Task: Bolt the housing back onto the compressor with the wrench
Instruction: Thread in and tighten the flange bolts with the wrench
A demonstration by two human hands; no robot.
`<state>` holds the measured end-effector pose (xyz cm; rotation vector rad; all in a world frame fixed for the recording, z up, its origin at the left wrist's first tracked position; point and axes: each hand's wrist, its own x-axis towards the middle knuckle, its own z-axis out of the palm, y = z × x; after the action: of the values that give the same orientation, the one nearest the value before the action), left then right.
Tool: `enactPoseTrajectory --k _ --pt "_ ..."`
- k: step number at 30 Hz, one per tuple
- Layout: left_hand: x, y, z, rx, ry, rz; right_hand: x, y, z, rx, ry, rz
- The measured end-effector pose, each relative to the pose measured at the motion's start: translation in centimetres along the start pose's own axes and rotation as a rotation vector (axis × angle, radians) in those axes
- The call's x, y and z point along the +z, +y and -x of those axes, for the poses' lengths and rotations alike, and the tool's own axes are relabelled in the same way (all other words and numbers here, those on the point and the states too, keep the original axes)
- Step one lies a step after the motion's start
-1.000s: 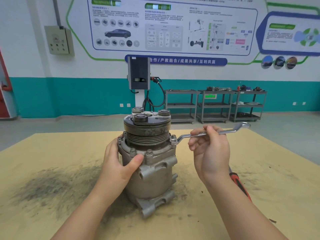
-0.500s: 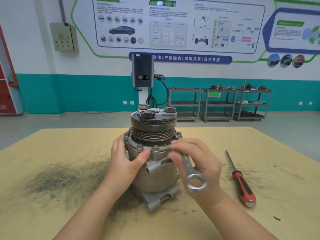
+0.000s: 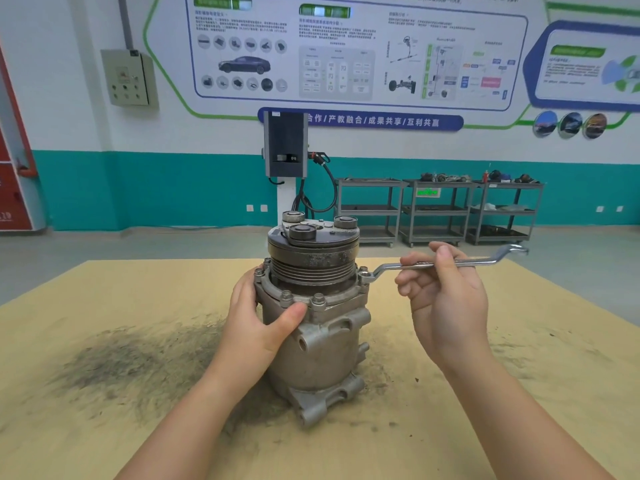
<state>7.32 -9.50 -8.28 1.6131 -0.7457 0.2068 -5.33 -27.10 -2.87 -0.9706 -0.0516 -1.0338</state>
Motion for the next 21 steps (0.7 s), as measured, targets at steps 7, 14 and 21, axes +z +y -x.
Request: enactPoseTrajectory --k 7,14,21 --pt "0.2 -0.2 0.2 -0.011 0.001 0.005 -0.5 -0.2 -0.9 0.218 0.001 -0.089" --pt "0.1 0.2 0.1 -0.023 0.009 -0.022 0.6 1.9 2.6 -0.458 -0.005 0.245" --pt "0.2 0.7 0.3 -0.076 0.046 -0.086 0.8 0.9 2.6 -0.477 -0.031 0.238"
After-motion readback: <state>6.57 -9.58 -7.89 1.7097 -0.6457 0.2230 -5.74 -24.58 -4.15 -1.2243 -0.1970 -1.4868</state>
